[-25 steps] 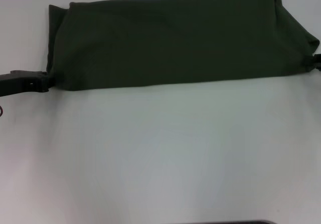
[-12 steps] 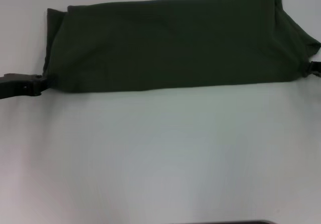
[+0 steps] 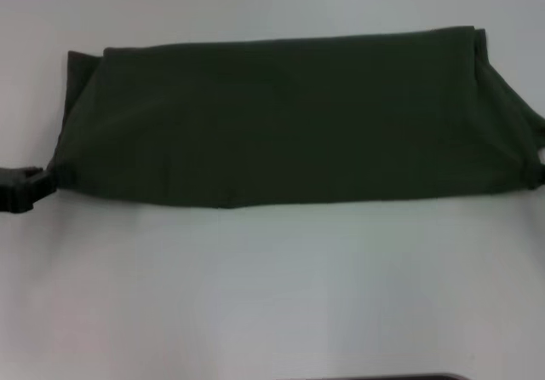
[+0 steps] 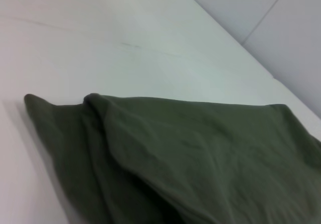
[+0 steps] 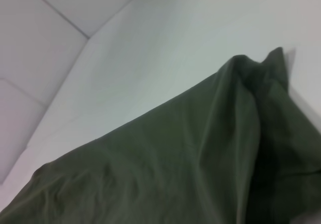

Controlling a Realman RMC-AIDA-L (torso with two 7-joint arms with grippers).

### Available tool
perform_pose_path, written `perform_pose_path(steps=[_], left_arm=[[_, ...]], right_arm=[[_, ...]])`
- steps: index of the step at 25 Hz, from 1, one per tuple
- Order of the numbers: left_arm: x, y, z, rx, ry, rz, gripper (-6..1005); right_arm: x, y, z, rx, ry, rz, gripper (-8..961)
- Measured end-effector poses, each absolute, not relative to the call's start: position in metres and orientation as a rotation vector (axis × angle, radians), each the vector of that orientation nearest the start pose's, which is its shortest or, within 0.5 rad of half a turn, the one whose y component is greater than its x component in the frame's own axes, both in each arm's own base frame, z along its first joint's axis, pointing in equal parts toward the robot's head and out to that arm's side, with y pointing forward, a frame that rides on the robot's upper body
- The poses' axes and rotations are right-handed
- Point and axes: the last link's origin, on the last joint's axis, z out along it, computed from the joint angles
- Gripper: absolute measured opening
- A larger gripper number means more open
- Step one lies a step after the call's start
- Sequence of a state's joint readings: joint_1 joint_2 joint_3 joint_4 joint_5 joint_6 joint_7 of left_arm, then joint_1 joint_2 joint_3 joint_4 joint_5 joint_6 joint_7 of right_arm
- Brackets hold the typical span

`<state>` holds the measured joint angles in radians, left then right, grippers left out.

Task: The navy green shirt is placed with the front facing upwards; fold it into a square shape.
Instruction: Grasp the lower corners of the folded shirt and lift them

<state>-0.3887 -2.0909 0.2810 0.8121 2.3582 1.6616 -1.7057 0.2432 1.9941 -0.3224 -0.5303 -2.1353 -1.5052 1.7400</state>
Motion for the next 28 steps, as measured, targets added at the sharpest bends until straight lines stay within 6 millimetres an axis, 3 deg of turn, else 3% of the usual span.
perform_pose_path(steps=[7, 14, 23, 28], left_arm=[[-0.352, 0.234, 0.048, -2.438, -1.358, -0.597, 3], [-0.359, 0.201, 0.051, -2.449, -1.410, -0.624, 3], [-0.365, 0.176, 0.044, -2.461, -1.462, -0.604, 2], [-0.365, 0.174, 0.044, -2.461, -1.459, -0.613, 2]], right_arm=[[0.404, 0.188, 0.038, -2.088, 1.549, 0.761, 23], [0.411, 0.156, 0.030, -2.101, 1.527, 0.743, 29], [0.414, 0.143, 0.031, -2.106, 1.555, 0.727, 37], [0.416, 0.143, 0.031, -2.097, 1.554, 0.712, 42]])
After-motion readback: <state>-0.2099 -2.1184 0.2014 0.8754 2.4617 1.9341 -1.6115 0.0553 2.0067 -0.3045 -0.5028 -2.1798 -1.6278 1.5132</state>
